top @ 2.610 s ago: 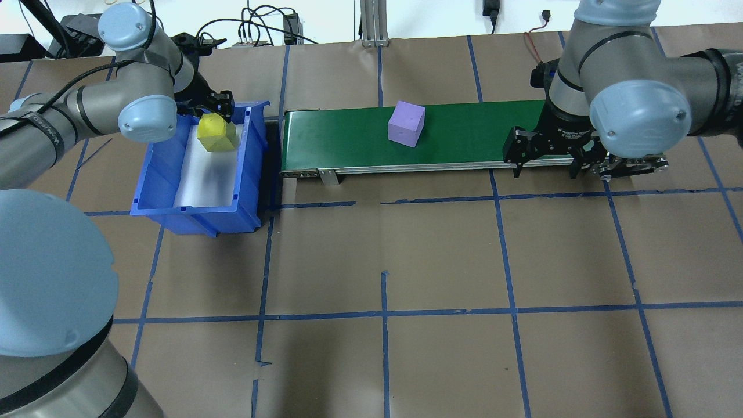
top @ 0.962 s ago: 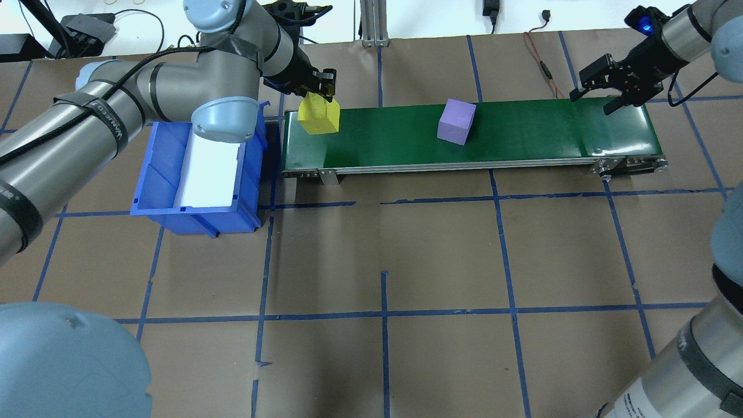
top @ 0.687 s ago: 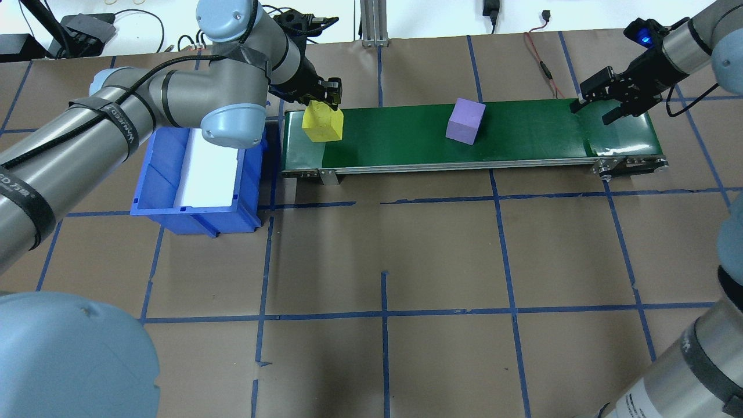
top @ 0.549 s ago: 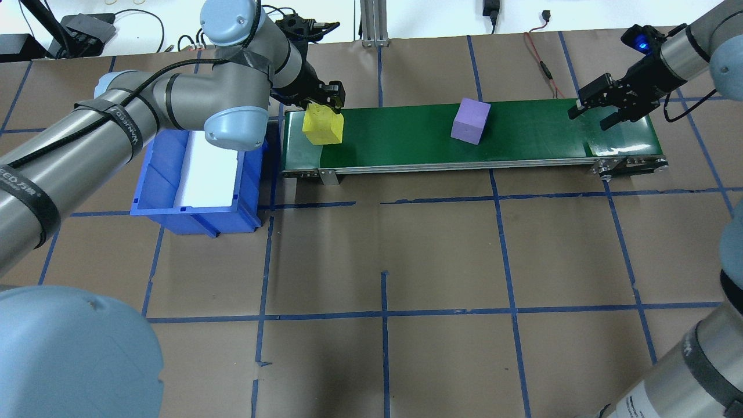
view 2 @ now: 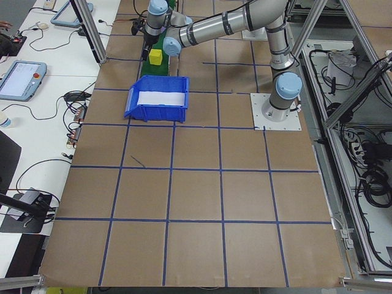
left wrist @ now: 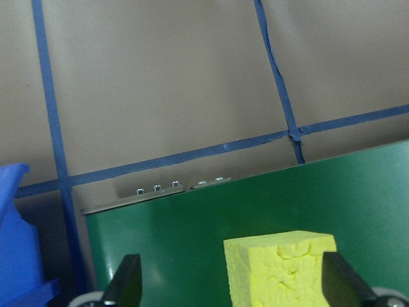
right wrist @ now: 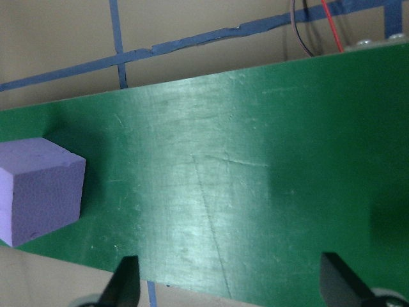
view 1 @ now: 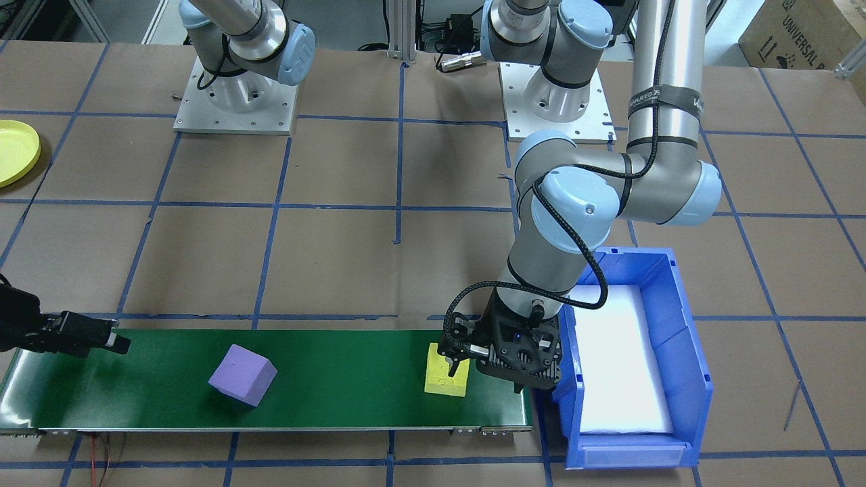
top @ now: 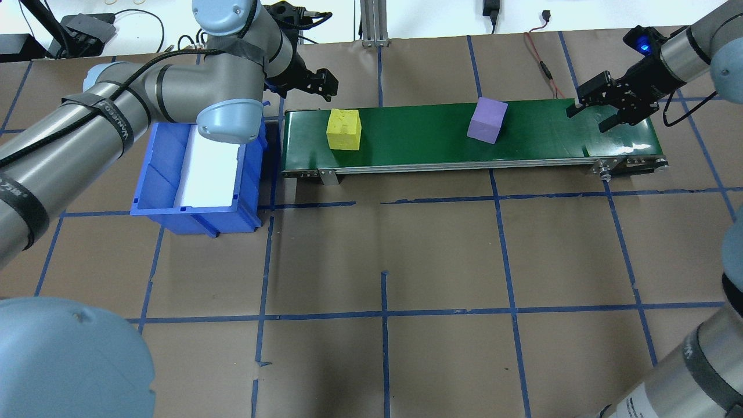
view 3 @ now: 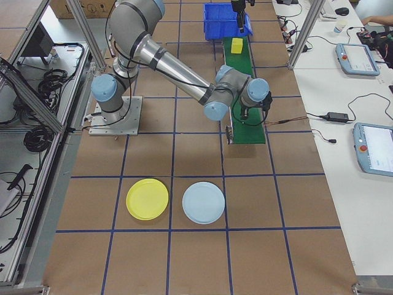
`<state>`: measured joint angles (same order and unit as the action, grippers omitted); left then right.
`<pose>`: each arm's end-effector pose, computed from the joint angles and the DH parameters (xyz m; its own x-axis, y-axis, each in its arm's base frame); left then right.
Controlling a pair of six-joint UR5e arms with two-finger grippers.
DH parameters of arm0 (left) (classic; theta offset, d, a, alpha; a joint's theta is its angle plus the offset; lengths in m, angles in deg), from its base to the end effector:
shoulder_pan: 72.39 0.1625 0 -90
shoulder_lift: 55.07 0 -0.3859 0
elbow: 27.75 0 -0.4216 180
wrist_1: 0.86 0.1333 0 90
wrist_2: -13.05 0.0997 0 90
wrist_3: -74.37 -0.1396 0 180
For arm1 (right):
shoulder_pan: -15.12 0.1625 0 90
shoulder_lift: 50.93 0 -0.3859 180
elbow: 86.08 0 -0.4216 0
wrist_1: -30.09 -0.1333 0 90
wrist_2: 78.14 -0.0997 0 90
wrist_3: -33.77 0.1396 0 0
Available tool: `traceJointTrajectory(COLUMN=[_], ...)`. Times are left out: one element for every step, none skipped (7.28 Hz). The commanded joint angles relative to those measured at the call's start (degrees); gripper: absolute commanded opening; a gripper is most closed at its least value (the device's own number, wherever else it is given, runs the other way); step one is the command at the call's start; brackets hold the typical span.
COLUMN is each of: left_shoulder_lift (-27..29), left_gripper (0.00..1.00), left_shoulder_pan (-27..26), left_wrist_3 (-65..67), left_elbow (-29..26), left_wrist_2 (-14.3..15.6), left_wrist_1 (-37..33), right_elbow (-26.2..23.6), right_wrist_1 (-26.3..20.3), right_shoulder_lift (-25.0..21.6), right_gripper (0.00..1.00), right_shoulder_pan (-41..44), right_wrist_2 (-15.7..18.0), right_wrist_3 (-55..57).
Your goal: Move block left to right into plate
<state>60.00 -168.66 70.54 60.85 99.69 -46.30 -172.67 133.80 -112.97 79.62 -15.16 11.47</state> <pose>-0.2163 -0.6729 0.2481 -0.9810 0.1915 0.0308 0.1679 0.9179 -0.3594 -0.0975 -0.6614 0.1873 -0.8703 0.0898 -0.4842 0.1001 0.9950 0.0047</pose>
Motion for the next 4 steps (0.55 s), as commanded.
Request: traceJointTrajectory(left_shoulder_lift=[-6.3, -9.7, -12.5, -14.9], left_gripper=[1.00, 1.00, 1.00, 1.00], left_shoulder_pan=[2.2, 4.8, 5.9, 7.1], left_wrist_3=[0.0, 0.0, 0.0, 0.0], left_elbow=[0.2, 1.2, 1.1, 0.7], left_wrist_2=[4.0, 3.8, 3.9, 4.0], left_wrist_1=[-9.1, -15.9, -22.0, -27.0], right_elbow=[-0.1, -0.1, -0.1, 0.0], right_wrist_1=[0.7, 0.7, 0.8, 0.8], right_shoulder_lift=[0.3, 0.3, 0.3, 0.4], right_gripper=[1.00, 1.00, 1.00, 1.00], right_shoulder_pan=[0.0, 0.0, 0.0, 0.0], right_wrist_2=[-1.0, -1.0, -1.0, -1.0], right_wrist_3=[0.2, 0.2, 0.2, 0.2])
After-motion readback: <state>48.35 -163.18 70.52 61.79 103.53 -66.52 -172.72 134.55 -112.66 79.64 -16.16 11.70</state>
